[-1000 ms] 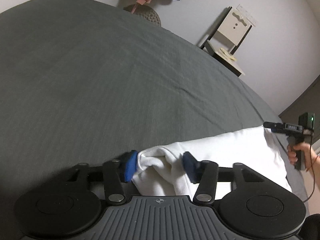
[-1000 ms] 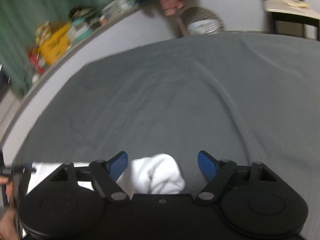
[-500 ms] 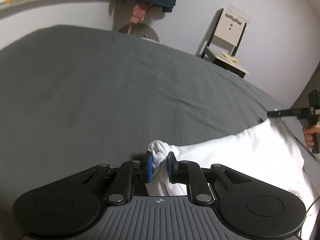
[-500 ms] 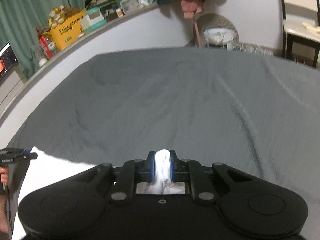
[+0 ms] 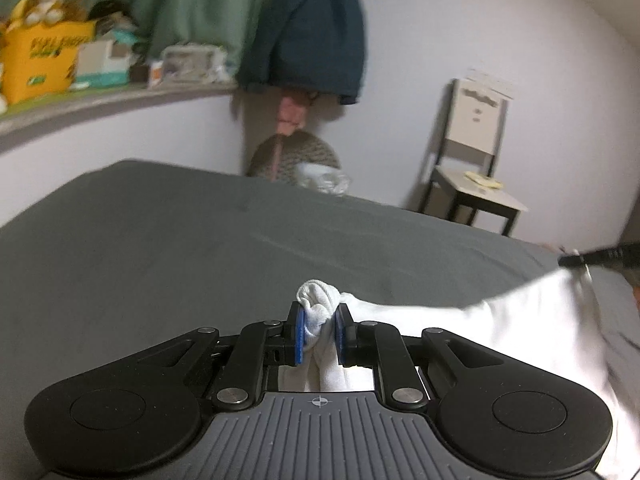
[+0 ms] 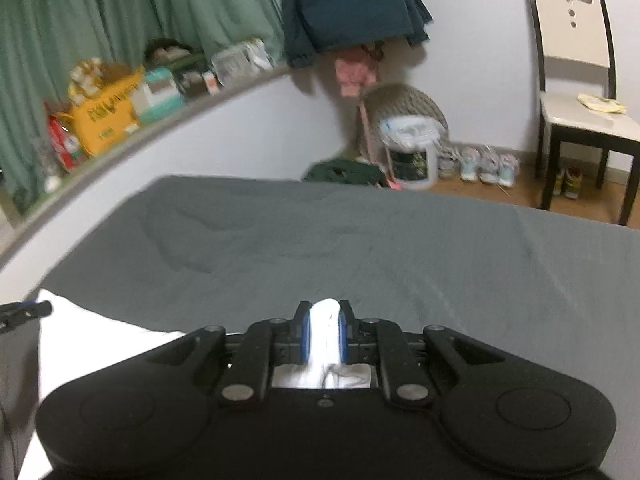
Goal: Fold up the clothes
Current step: 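Grasp the folded shirt edge with the left gripper while the right gripper grasps beside it, then lift the shirt end with both grippers and fold it over onto the shirt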
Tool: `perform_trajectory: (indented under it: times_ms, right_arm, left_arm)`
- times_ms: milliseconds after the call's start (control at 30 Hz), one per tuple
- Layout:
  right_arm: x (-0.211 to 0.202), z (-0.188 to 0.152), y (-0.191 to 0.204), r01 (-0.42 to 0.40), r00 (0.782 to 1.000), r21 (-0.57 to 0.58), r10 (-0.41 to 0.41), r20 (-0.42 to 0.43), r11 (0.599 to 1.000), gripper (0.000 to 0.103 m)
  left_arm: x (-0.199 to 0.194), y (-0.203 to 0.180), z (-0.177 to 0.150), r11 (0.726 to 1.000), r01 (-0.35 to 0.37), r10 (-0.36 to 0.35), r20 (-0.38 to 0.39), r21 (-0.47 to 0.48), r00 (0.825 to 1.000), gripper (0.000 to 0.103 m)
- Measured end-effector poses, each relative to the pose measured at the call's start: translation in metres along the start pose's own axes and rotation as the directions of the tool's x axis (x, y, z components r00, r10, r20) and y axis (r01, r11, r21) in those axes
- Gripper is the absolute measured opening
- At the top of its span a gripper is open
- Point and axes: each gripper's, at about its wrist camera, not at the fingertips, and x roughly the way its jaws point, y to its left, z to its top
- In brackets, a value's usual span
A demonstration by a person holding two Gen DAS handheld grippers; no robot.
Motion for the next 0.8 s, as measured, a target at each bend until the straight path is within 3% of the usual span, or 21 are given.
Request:
perform_trajectory:
  times_ms: [167,300,433,533,600,667,700,767,800]
  right_arm:
    - [-0.075,-0.031,0.010,-0.091,0.991,-0.064,0.097,0.095,0.994,0.013]
    - [-0.138,-0.069,0.025,-0.121,0.987,-0.105,0.130,0.090,0.987,0.013]
    - [-0.167,-0.116,0.045,-0.096,0.995,-0.148,0.095,-0.014,0.984,0.013]
    - [-0.160,-0.150,0.058,-0.047,0.992,-0.206,0.021,-0.128,0.977,0.013]
    - [-0.153,-0.164,0.072,0.008,0.984,-0.285,-0.058,-0.169,0.958,0.016]
    - [-0.151,-0.172,0.092,0.077,0.975,-0.394,-0.151,-0.160,0.916,0.041]
    - [-0.154,-0.175,0.102,0.099,0.974,-0.449,-0.180,-0.141,0.888,0.047]
    - [-0.161,-0.181,0.125,0.136,0.972,-0.559,-0.218,-0.083,0.818,0.063]
    - [-0.162,-0.183,0.135,0.150,0.970,-0.615,-0.234,-0.059,0.774,0.064]
  left_arm:
    - [-0.063,0.004,-0.004,0.986,0.135,-0.138,0.028,0.099,0.990,0.015]
    - [-0.115,0.006,-0.016,0.969,0.175,-0.170,-0.044,0.173,0.985,0.015]
    - [-0.151,-0.012,-0.035,0.929,0.239,-0.178,-0.223,0.283,0.958,0.015]
    - [-0.168,-0.038,-0.057,0.887,0.272,-0.151,-0.322,0.373,0.935,0.015]
    - [-0.175,-0.056,-0.072,0.841,0.278,-0.096,-0.378,0.464,0.921,0.019]
    - [-0.184,-0.076,-0.084,0.773,0.277,-0.027,-0.407,0.571,0.913,0.048]
    - [-0.189,-0.086,-0.089,0.725,0.271,0.013,-0.406,0.633,0.914,0.056]
    - [-0.205,-0.102,-0.095,0.631,0.221,0.045,-0.320,0.744,0.946,0.088]
    - [-0.212,-0.109,-0.096,0.582,0.196,0.040,-0.268,0.789,0.962,0.090]
